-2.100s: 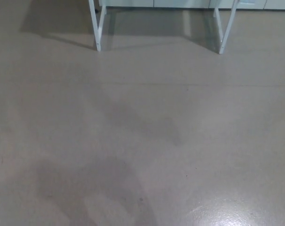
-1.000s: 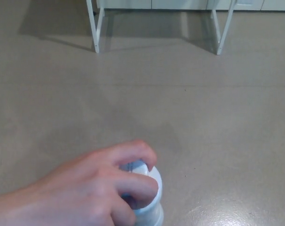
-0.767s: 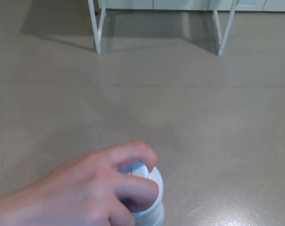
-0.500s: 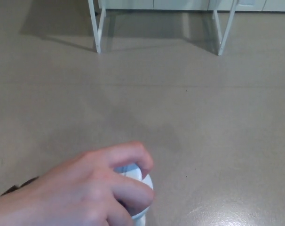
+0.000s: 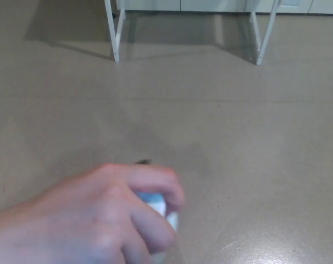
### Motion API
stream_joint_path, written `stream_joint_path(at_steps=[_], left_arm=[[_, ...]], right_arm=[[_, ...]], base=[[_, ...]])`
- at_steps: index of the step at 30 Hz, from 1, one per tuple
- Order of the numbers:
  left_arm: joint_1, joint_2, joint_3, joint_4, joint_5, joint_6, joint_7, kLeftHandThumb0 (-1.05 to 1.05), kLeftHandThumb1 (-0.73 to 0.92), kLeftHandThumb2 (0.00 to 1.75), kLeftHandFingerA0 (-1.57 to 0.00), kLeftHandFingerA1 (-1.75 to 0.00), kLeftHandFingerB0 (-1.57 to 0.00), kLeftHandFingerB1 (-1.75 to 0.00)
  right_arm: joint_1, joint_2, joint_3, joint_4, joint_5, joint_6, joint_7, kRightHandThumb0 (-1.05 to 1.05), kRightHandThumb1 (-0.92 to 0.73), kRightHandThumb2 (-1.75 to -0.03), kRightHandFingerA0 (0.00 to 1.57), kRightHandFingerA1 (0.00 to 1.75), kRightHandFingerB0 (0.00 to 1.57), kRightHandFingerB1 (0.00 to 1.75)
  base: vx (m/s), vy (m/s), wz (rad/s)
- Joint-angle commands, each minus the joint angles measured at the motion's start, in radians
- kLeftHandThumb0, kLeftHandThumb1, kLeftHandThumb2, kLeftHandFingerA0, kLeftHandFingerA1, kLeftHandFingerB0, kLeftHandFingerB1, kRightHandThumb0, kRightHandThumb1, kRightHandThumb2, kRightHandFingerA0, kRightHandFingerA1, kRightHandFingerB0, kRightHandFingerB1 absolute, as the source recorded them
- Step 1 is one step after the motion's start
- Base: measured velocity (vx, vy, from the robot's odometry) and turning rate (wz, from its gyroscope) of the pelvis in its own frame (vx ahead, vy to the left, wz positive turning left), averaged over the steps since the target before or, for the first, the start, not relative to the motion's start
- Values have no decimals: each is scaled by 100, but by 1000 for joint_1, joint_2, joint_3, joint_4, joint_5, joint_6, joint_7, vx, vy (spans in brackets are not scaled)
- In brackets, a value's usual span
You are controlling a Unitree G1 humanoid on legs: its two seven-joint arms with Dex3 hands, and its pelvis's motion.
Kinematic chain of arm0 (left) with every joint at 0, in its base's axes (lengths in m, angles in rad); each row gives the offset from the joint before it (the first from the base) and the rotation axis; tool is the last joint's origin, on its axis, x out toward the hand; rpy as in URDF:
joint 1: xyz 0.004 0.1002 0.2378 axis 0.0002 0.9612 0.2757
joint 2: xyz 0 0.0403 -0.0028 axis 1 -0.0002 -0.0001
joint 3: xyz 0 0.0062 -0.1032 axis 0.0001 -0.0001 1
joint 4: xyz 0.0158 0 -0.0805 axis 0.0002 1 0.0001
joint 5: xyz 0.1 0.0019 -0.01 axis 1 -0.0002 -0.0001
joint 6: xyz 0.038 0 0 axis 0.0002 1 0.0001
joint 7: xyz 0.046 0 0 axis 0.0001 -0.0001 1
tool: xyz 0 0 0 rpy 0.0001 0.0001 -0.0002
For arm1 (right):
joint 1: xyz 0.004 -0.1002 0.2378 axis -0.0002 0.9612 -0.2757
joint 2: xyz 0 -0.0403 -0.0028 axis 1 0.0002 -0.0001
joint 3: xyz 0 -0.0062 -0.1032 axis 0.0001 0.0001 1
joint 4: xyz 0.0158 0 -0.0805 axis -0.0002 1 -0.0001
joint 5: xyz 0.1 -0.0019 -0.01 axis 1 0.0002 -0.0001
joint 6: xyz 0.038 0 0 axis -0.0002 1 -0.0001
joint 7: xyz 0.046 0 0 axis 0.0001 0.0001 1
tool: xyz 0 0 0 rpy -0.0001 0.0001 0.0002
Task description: The robot picks up a bottle from a person using its left hand and walk towards the table in frontand put the bottle on the table.
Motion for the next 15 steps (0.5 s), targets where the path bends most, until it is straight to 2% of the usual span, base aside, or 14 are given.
stream_joint_path(at_steps=[1,5,6,7,8,9,10,11,12,13,14,15], left_arm=[[-60,20,-61,-55,25,115,-22,-65,37,53,0,-37,0,-9],[-105,6,-94,-43,22,128,-20,-65,37,55,-1,-37,0,-9],[-112,0,-104,-37,36,121,-15,-59,38,79,0,-39,0,-5],[-123,-10,-119,-29,58,111,-8,-59,38,79,0,-39,0,-5],[-129,-21,-136,-28,95,122,12,-59,33,76,-8,-48,0,-10],[-137,-35,-153,-24,127,134,33,-55,36,79,-14,-55,0,-12],[-139,-40,-158,-23,135,138,40,-55,36,79,-14,-55,0,-12],[-144,-48,-164,-21,149,142,50,-55,41,55,-25,-50,0,-20],[-158,-92,-191,-9,196,157,97,-34,54,63,-81,-68,-10,-32],[-169,-141,-217,5,239,168,146,-34,54,63,-81,-68,-10,-32],[-164,-171,-233,11,260,178,173,-23,63,58,-98,-69,-18,-31],[-163,-207,-247,24,263,192,197,-16,49,93,-97,-89,-12,-49]], right_arm=[[-7,-27,6,10,-12,-2,-18,-29,-48,-55,68,42,56,40],[-12,-27,4,10,-11,9,-18,-28,-49,-55,66,41,56,40],[-10,-28,2,10,-8,7,-15,-27,-49,-55,66,41,56,40],[-7,-28,-1,11,-5,4,-10,-27,-49,-55,66,41,56,40],[-5,-26,0,10,-6,5,-12,-28,-49,-55,67,41,56,40],[-3,-23,-2,11,-4,2,-12,-28,-49,-54,67,42,56,41],[-3,-22,-2,11,-3,1,-11,-28,-49,-54,67,42,56,41],[-3,-21,-3,11,-3,1,-12,-27,-49,-54,68,42,56,41],[-6,-24,-1,13,-7,-2,-13,-28,-49,-55,67,42,56,40],[-9,-28,4,16,-13,-7,-15,-28,-49,-55,67,42,56,40],[-2,-28,9,14,-19,-9,-19,-29,-49,-55,67,42,56,40],[2,-26,13,10,-23,-8,-24,-28,-50,-55,67,42,56,40]], base=[[0,0,0],[0,0,0],[0,0,0],[0,0,0],[0,0,0],[0,0,0],[0,0,0],[0,0,0],[0,0,0],[0,0,0],[0,0,0],[0,0,0]])
